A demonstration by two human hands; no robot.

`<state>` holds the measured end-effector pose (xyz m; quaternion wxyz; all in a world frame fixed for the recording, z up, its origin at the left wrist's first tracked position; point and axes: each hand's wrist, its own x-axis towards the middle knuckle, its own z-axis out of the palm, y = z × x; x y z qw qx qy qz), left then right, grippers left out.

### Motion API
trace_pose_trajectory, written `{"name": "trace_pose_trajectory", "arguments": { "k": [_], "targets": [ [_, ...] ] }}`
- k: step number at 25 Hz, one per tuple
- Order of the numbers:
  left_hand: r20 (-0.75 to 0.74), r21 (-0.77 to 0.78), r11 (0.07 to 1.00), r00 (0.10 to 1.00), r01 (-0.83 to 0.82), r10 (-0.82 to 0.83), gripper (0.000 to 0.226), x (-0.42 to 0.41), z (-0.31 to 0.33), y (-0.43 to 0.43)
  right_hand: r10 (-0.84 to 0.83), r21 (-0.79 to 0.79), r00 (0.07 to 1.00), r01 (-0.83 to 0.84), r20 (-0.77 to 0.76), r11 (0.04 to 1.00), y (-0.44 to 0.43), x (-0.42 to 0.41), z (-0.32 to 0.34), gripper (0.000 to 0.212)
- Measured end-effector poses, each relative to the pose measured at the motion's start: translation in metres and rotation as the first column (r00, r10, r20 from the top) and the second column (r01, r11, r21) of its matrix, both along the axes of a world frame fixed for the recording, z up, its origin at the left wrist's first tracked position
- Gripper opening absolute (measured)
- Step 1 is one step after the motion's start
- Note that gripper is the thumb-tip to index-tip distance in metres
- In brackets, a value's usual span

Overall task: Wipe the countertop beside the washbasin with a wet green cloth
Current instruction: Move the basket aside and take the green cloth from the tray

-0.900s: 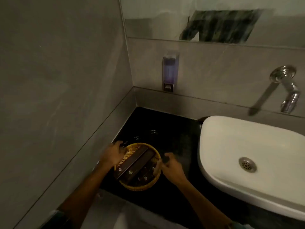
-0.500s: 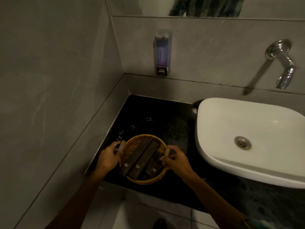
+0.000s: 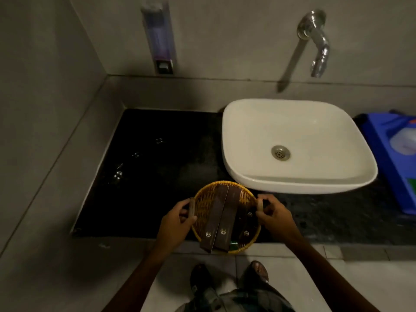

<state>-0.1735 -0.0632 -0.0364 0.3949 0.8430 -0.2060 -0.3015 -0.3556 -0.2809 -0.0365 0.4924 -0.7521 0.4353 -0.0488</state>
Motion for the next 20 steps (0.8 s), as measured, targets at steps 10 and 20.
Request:
{"name": "trace_pose_trajectory", "arguments": {
  "k": [10,20],
  "targets": [
    [0.486,0.024,1.000,0.874,0.007,-0.018,0.045,-0.046,0.041,-0.104,0.038,-0.054,0.997,-0.035,0.062,0.998,-0.071,-0.071,0.014,0.013],
    [0.704,-0.173,0.824,0.652,0.540,-0.280,0.030,-0.229,0.075,-0.375,-0.493,-0.273,0.867,0.493,0.072,0.826,-0.310,-0.278,0.055,0.005]
  ]
}}
